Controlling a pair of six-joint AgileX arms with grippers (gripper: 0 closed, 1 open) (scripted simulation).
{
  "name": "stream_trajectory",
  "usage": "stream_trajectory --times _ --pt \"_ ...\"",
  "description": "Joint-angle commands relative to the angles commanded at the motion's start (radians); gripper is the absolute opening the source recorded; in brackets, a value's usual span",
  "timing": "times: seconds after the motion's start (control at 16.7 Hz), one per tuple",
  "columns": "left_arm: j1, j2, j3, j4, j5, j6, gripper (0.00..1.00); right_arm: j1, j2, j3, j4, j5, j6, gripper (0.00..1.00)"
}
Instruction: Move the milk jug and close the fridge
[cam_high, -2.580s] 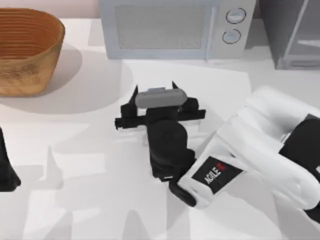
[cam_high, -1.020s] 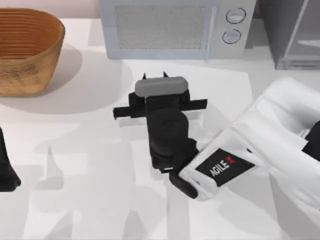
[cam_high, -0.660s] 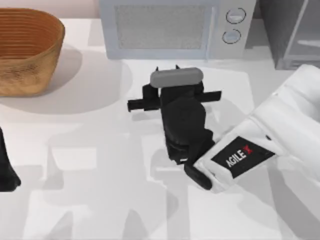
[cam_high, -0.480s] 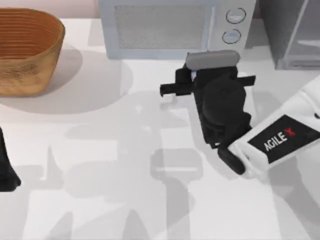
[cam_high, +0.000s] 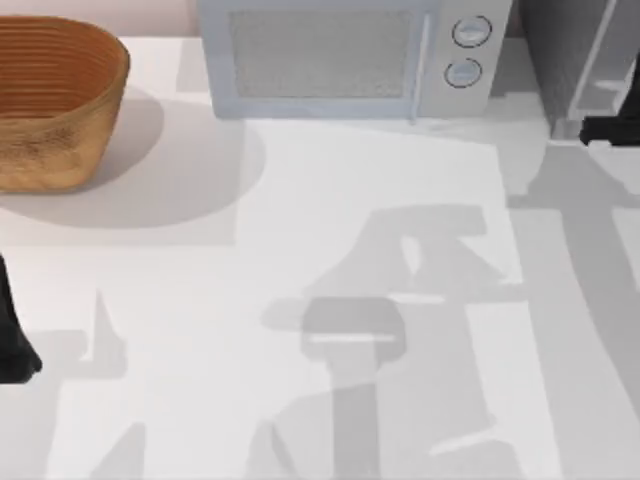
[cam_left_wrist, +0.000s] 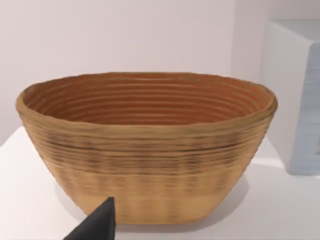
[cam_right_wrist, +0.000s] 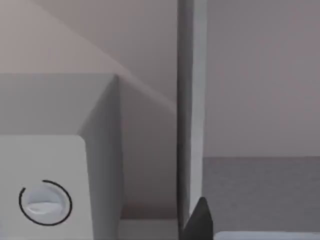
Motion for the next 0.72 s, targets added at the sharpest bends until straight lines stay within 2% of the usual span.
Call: stream_trajectory --times 0.24,0.72 --pt "0.0 0.0 0.0 0.0 0.0 0.0 1.0 -0.131 -0.13 -0.134 -0.039 -0.122 -0.001 0.0" --pt "0.0 0.0 0.0 0.0 0.0 0.0 1.0 -0.149 -0.097 -0.101 -0.04 -0.137 -0.001 0.0"
